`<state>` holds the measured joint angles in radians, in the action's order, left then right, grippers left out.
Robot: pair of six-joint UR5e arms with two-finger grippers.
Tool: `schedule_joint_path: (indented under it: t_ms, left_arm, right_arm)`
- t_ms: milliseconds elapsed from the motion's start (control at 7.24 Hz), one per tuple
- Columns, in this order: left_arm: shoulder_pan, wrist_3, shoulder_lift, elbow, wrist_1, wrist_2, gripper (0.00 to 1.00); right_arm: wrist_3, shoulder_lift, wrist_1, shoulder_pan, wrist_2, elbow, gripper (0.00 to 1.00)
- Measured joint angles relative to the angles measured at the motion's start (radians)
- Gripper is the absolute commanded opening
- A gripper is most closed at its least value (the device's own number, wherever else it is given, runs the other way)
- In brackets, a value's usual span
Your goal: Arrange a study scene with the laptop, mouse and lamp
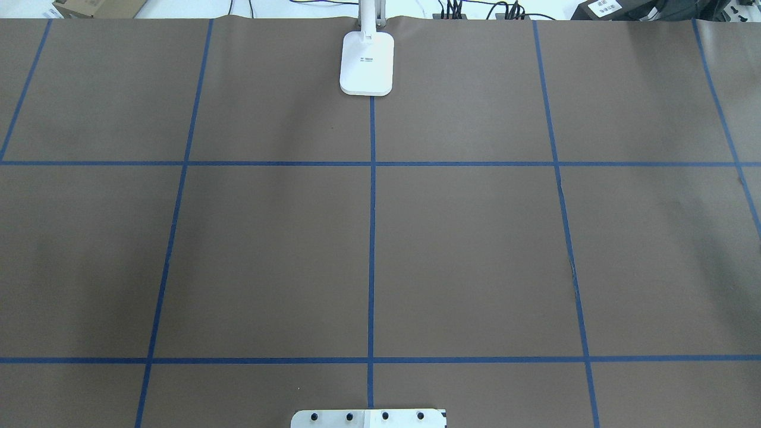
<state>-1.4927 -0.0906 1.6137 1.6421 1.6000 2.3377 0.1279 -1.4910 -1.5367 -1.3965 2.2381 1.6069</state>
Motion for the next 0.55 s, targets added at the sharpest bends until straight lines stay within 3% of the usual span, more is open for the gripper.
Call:
schedule_joint_path:
  t_ms: [552]
  left_arm:
    - [-0.048, 0.007, 0.010, -0.061, 0.012, 0.003, 1.00]
  right_arm:
    - [0.000, 0.000, 0.003, 0.000, 0.000, -0.002, 1.00]
